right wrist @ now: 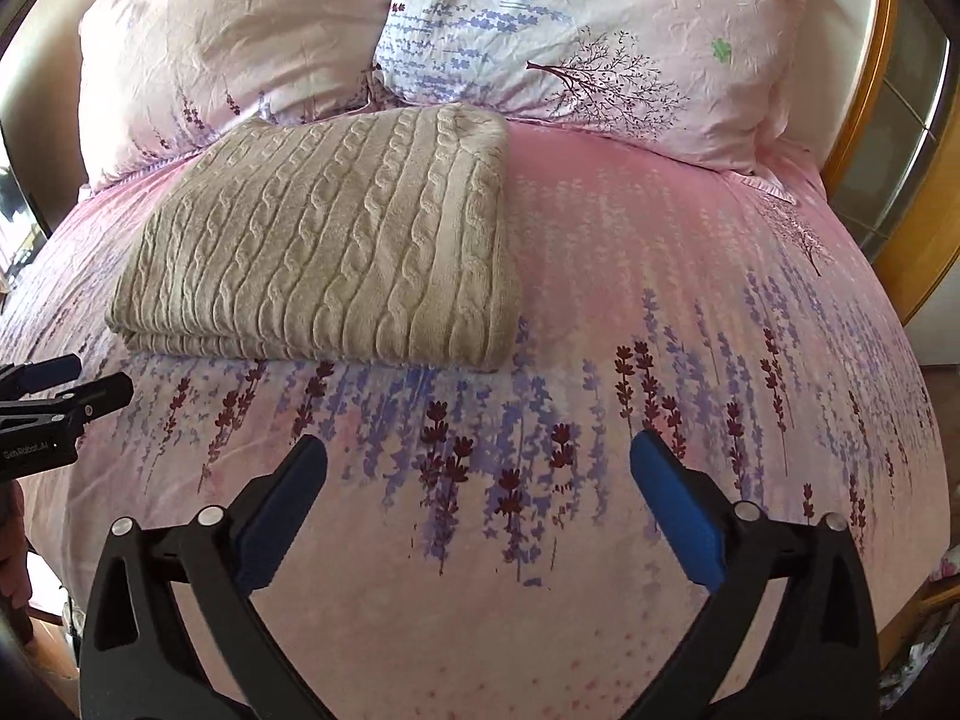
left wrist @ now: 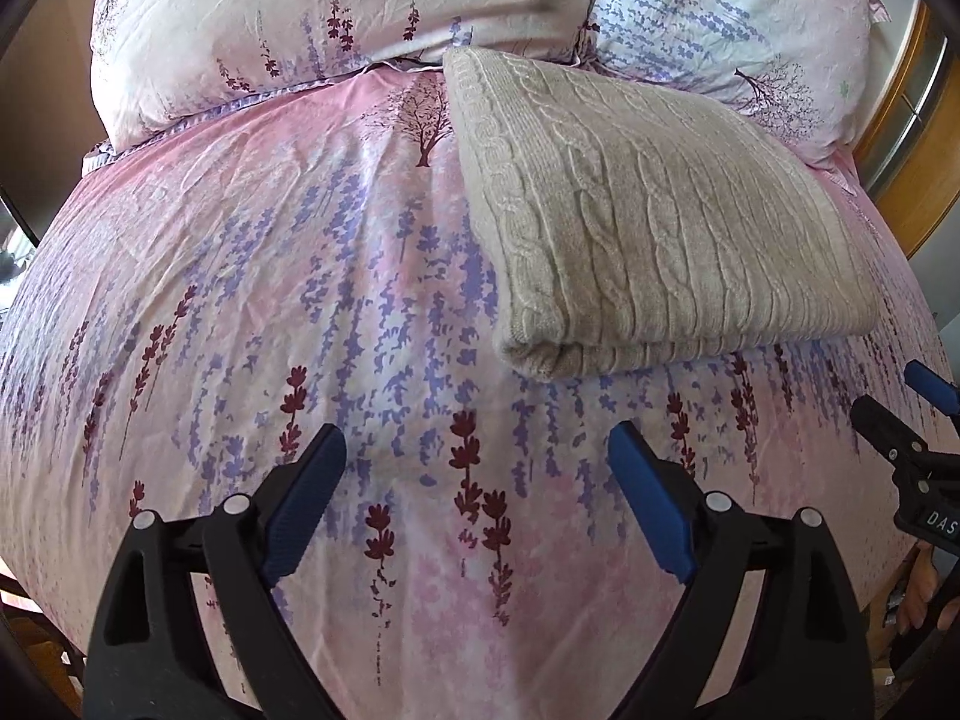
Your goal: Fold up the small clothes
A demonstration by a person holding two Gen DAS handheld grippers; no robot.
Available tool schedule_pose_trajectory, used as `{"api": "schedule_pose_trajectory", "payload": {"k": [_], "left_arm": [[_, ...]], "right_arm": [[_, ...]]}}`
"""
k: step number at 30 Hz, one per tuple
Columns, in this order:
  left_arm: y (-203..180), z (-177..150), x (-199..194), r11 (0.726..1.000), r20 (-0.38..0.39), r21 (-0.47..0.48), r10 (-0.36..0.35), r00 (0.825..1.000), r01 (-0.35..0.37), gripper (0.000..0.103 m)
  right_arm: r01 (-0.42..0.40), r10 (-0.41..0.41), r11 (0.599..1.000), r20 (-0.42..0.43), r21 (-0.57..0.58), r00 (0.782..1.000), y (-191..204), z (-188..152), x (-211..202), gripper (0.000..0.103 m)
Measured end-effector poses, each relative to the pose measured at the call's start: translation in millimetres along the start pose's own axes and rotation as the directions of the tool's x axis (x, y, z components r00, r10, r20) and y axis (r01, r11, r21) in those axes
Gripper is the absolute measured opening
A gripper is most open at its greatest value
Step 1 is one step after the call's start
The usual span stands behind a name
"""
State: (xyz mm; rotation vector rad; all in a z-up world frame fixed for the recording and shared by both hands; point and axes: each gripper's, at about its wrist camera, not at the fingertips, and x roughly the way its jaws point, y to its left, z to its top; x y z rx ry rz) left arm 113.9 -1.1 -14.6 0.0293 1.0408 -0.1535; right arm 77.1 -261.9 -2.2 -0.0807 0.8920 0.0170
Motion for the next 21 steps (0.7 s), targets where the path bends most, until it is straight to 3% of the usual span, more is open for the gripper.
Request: {"api": "schedule_pose_trajectory", "payload": {"k": [8, 21], "left_arm": [[-5, -2, 7, 0.999, -0.028, 0.014, 0.046, 0.999, -0.046, 0.101], [-6, 0, 8, 0.998, -0.074, -0.013, 0.068, 0.995, -0.069, 0.101]], "right_arm": [[0.000, 0.000, 1.000, -0.037, -0.020, 0.999, 10, -3, 8, 0.102], [-0.020, 0.025, 0.998, -0.090, 0.055, 0.996, 8, 0, 22, 0.102]]}}
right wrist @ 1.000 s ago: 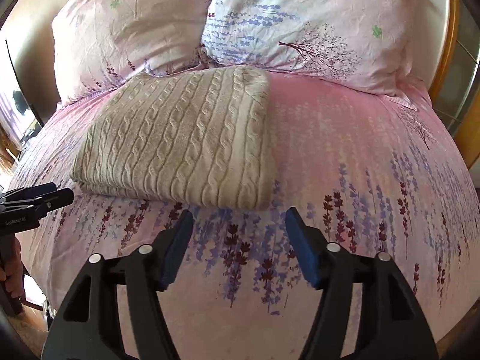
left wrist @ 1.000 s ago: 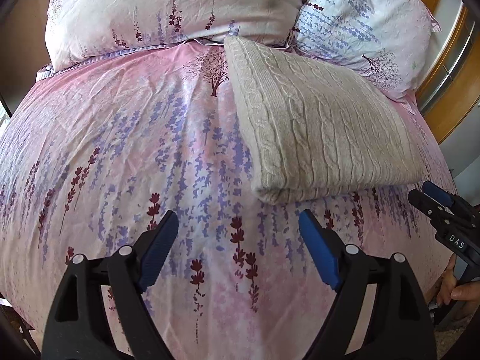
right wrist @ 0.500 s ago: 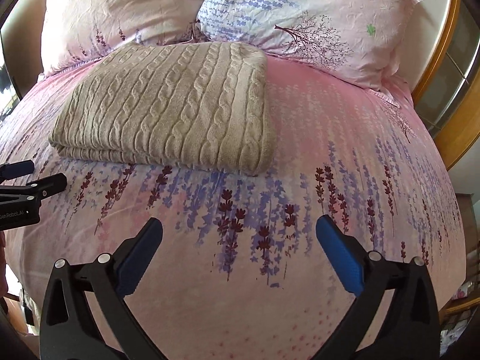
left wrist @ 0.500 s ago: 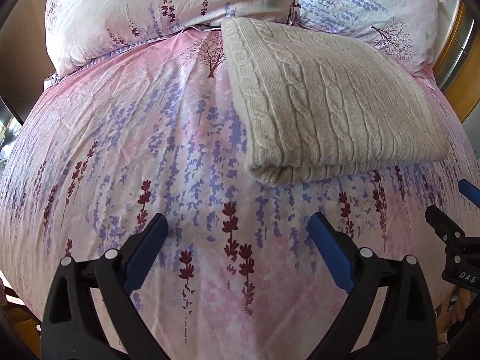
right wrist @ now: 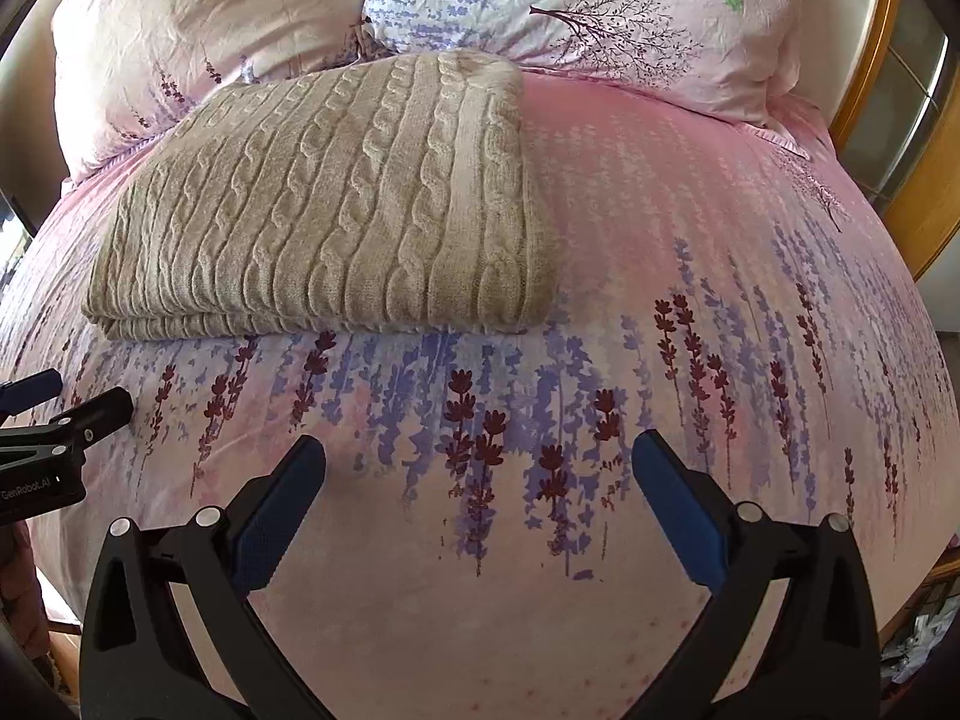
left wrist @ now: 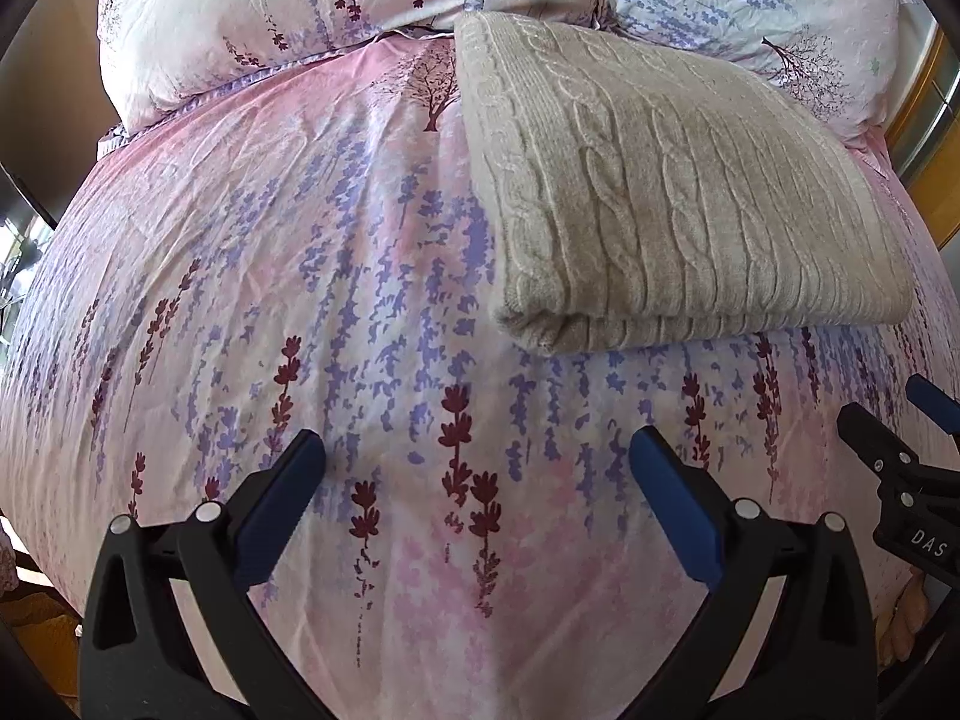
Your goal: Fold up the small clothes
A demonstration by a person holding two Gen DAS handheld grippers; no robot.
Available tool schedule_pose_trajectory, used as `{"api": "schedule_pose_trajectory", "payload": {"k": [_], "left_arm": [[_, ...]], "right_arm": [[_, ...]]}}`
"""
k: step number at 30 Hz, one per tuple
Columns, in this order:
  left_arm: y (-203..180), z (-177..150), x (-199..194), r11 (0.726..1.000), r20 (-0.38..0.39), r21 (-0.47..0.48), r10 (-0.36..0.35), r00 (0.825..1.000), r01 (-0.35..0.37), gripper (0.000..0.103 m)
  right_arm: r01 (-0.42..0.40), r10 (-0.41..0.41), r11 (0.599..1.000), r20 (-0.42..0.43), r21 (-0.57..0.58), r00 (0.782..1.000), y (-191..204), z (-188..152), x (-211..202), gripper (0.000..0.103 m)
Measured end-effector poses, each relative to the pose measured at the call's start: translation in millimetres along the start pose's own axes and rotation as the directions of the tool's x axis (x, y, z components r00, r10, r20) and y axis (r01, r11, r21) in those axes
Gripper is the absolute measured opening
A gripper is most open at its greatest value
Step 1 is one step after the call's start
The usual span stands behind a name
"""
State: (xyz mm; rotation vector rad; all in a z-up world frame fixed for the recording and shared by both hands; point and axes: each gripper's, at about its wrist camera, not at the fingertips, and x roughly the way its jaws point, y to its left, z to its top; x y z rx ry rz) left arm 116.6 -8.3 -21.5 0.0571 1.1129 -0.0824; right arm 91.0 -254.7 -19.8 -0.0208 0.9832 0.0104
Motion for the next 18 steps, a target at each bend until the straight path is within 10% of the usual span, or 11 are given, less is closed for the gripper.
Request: {"api": "schedule_pose_trajectory", "payload": {"k": [18], "left_arm": [[1.2, 4.8, 4.4, 1.000, -0.037, -0.009, -0.007, 0.999, 0.007, 0.101]], "right_arm": [[-0.007, 0.008, 0.999, -0.005, 0.032, 1.000, 2.7, -3.0, 3.5, 0.102]]}}
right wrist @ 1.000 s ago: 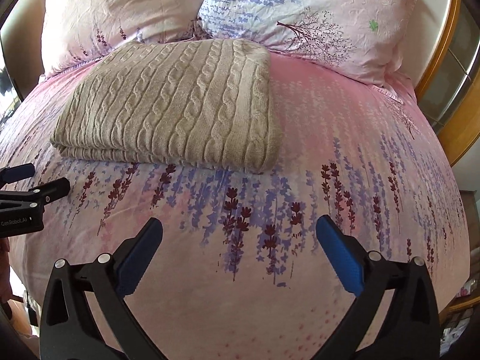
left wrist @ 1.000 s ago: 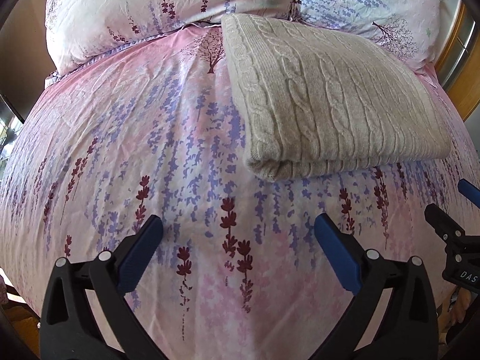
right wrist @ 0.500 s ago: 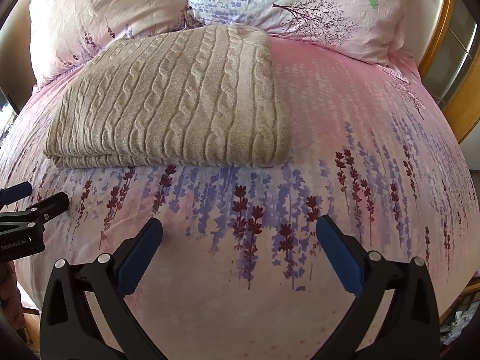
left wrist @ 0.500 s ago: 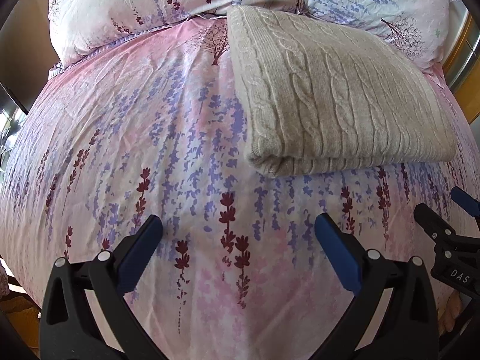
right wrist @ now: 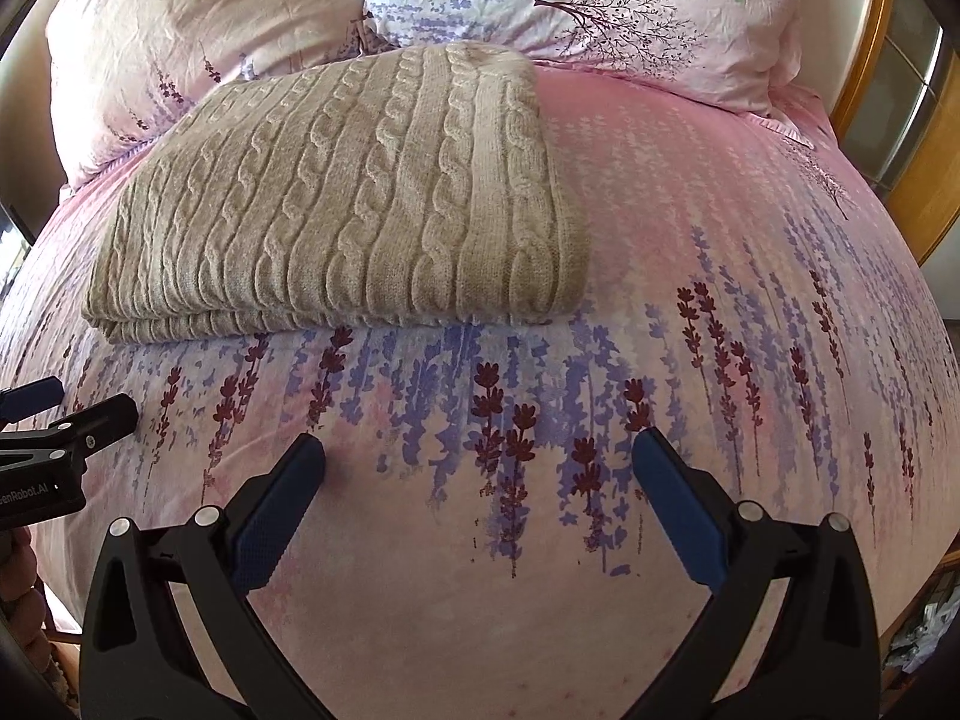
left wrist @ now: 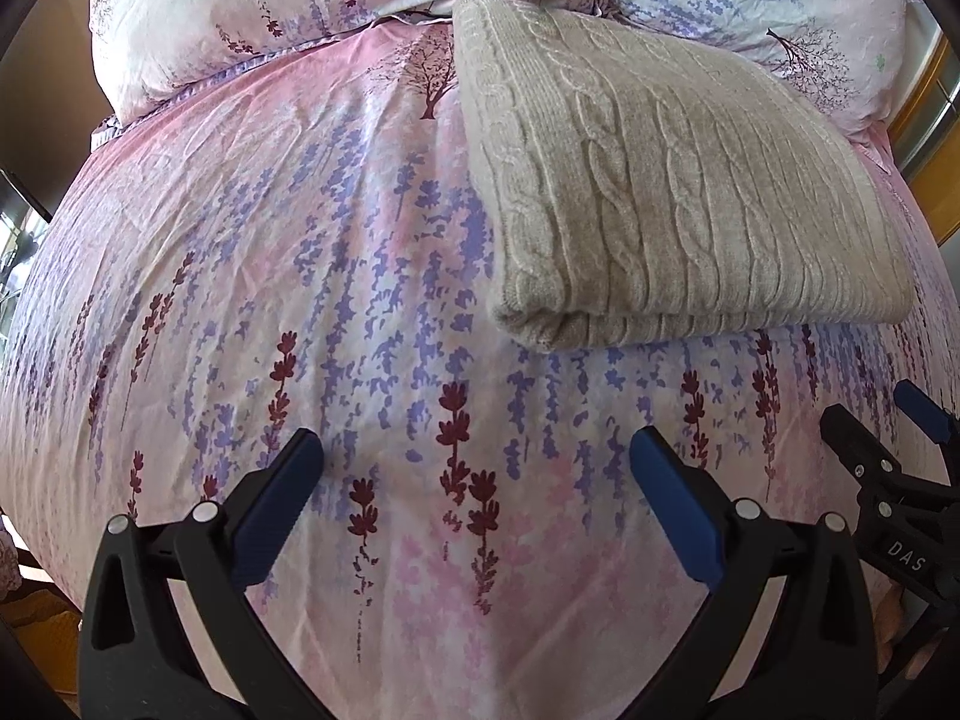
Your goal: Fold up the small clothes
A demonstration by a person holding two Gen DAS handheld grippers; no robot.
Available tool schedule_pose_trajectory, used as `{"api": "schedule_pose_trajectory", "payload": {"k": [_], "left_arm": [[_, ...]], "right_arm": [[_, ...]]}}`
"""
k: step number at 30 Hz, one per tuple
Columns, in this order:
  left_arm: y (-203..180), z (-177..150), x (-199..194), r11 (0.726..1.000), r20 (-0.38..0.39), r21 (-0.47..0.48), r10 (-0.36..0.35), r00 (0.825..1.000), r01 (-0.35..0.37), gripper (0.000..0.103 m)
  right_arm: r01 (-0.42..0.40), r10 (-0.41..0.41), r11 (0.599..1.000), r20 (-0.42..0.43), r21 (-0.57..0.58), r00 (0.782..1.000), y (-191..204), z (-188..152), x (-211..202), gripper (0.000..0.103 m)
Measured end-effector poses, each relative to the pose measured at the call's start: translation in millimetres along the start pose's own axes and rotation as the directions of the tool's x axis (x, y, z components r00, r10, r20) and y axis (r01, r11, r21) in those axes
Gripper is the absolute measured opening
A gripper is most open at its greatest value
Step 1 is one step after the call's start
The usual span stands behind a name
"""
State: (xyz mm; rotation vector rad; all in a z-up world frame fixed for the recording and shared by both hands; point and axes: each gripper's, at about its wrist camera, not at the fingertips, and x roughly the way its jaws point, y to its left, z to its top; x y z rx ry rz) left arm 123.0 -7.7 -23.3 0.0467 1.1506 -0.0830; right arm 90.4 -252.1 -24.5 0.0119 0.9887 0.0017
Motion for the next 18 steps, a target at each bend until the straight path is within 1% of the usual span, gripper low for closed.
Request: {"api": "schedule_pose_trajectory", "payload": {"k": [18], "left_arm": [[0.5, 1.1, 0.1, 1.000, 0.005, 0.002, -0.001, 1.000, 0.001, 0.101]], "right_arm": [[-0.002, 0.002, 1.000, -0.002, -0.002, 1.000, 0.5, 0.3, 0.2, 0.102]]}}
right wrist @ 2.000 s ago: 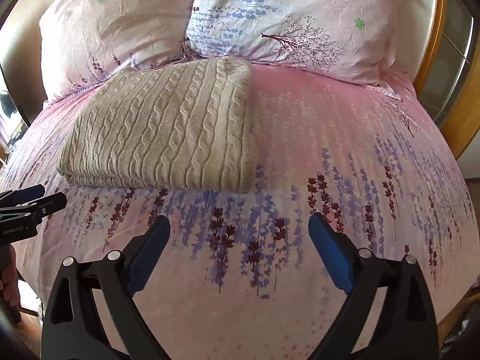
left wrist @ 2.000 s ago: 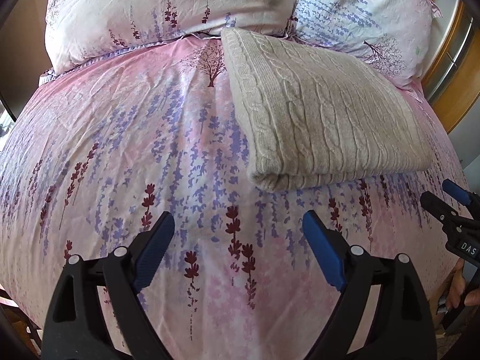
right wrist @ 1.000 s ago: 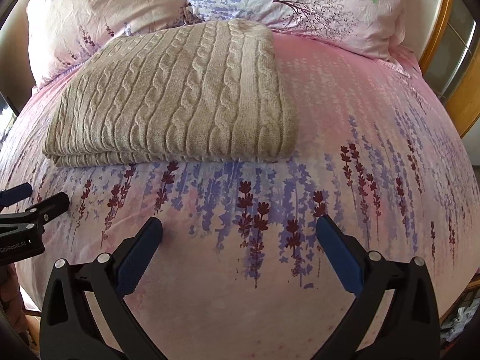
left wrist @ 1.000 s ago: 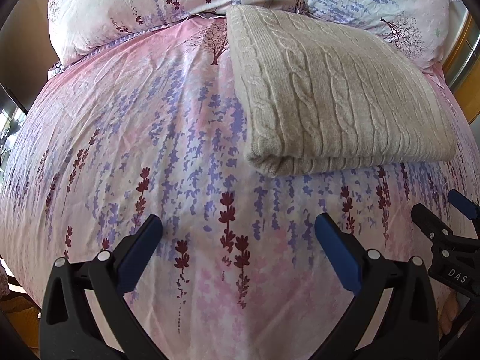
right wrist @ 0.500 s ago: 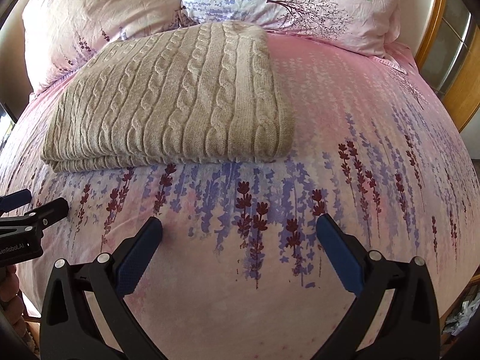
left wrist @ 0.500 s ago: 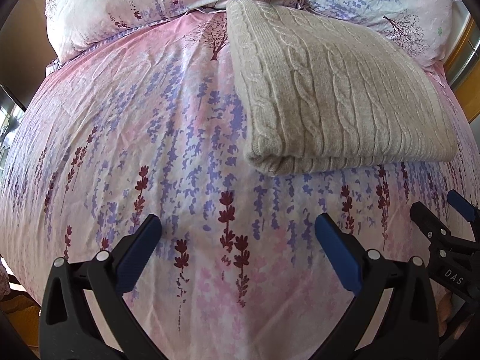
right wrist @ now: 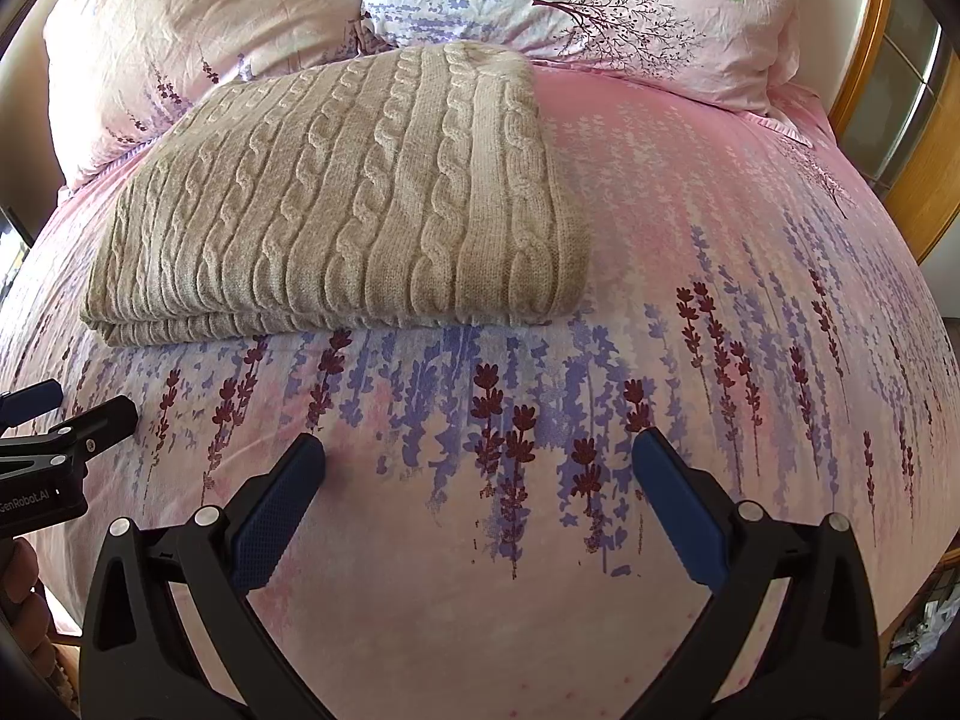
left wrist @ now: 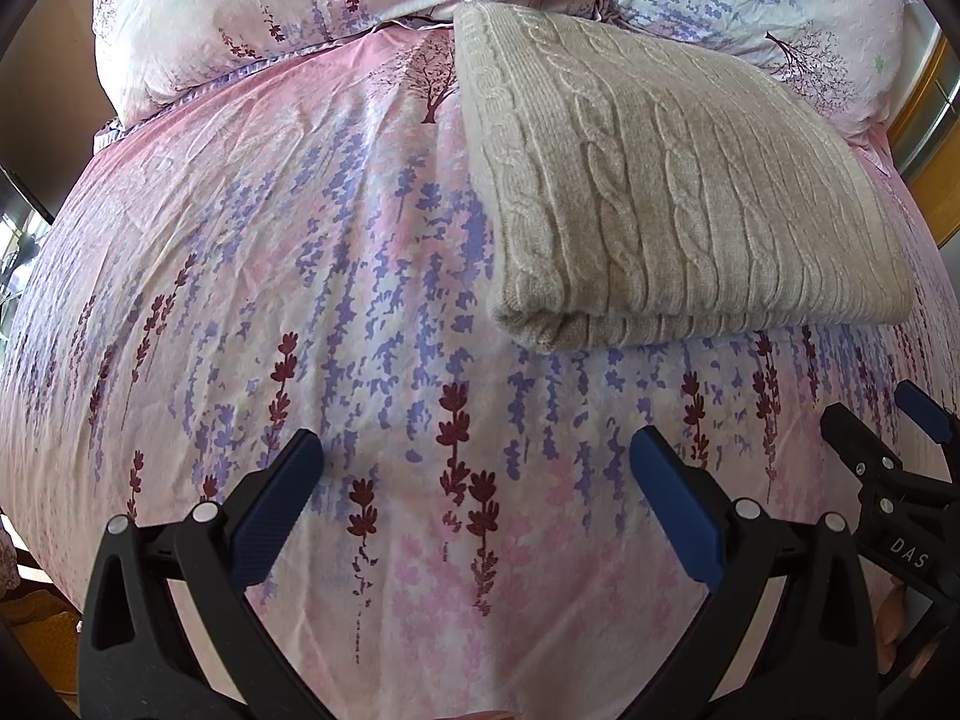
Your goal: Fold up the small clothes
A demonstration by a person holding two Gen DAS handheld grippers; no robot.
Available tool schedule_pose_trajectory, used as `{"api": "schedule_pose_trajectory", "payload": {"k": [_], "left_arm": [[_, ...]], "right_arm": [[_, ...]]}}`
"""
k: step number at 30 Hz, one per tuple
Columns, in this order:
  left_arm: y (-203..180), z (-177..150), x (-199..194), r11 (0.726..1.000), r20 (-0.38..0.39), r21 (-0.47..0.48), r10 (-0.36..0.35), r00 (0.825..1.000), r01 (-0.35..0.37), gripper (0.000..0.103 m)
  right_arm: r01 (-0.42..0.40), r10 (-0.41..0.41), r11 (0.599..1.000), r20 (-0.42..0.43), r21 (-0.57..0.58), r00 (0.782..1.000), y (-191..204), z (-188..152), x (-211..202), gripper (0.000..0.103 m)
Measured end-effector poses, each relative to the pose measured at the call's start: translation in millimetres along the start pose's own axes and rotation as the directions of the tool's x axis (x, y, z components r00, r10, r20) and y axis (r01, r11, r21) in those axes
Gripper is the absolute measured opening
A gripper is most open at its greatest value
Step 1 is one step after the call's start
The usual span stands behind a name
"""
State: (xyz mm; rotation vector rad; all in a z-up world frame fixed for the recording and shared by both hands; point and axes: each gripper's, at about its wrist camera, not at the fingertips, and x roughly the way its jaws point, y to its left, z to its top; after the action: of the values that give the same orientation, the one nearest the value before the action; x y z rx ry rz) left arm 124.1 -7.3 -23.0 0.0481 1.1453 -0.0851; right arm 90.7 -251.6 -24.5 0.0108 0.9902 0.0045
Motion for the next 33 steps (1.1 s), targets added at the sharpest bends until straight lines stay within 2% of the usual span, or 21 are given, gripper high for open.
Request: {"api": "schedule_pose_trajectory", "payload": {"k": [33], "left_arm": [[-2.6, -2.8, -0.9, 1.000, 0.001, -0.011, 0.005, 1.000, -0.005, 0.101]], "right_arm": [[0.000, 0.000, 1.000, 0.000, -0.001, 1.000, -0.2, 0.3, 0.3, 0.102]]}}
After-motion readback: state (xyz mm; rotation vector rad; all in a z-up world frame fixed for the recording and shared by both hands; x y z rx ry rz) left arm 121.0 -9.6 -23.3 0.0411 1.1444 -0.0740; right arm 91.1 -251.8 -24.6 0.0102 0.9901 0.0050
